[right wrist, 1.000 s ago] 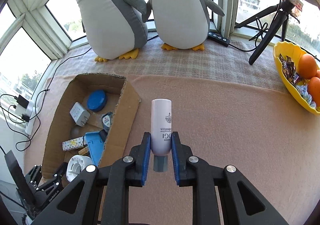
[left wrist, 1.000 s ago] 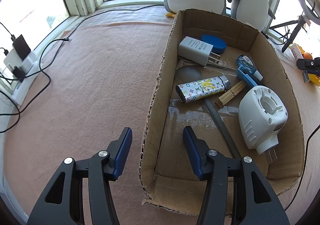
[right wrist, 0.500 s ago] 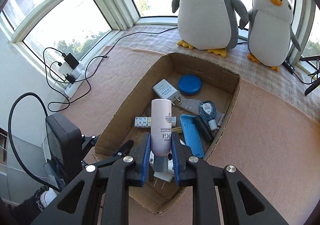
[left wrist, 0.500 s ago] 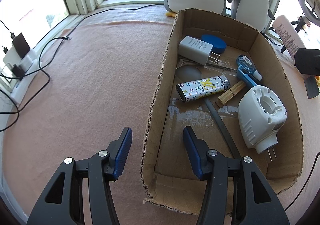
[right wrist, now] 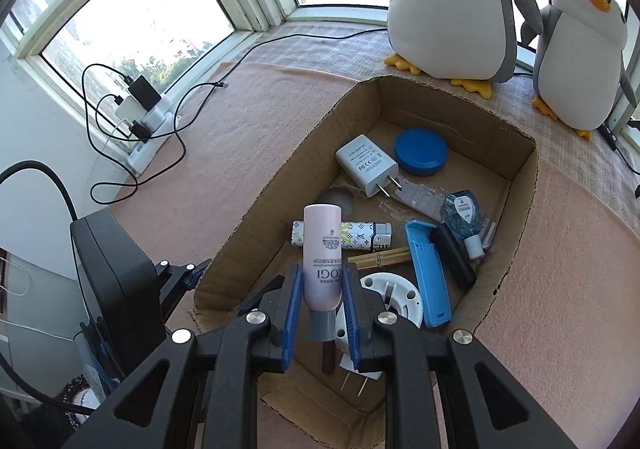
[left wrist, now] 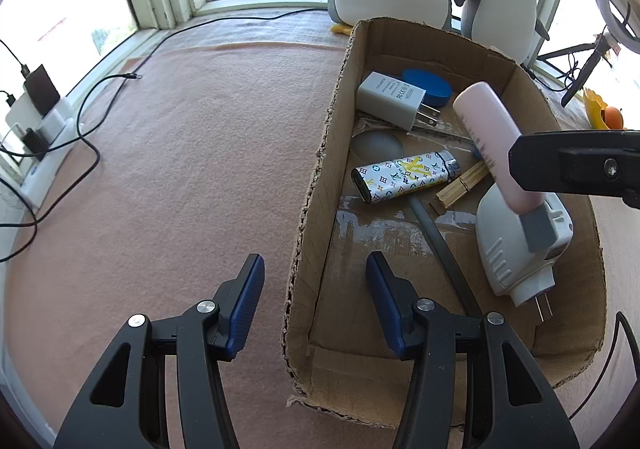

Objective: Organize rigid objects
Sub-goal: 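Carry the white lotion bottle into the box and release it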

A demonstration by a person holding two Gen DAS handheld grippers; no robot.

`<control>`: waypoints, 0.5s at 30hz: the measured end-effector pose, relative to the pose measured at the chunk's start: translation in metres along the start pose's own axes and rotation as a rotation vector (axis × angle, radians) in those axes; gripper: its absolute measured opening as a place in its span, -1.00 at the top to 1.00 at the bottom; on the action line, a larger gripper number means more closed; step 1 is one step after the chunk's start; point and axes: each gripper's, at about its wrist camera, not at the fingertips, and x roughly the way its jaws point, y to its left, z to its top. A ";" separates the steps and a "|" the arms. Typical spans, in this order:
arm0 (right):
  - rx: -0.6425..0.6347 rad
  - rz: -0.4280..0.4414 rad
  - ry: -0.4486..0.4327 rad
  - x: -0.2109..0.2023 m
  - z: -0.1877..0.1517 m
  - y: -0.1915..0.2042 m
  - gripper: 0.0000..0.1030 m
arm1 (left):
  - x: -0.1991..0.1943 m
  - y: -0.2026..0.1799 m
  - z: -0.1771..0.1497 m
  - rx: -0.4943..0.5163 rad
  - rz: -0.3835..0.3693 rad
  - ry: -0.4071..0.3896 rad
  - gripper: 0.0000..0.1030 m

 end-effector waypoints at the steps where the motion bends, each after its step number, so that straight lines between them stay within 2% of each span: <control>1: -0.004 -0.002 0.000 0.000 0.001 0.000 0.58 | 0.000 0.000 0.000 0.000 0.000 0.000 -0.02; 4: -0.012 -0.002 -0.009 -0.003 0.001 0.002 0.43 | 0.000 0.000 0.000 0.001 0.000 0.000 -0.02; 15: 0.006 -0.023 -0.043 -0.024 -0.005 -0.007 0.43 | -0.002 -0.004 0.000 0.018 0.006 0.013 -0.02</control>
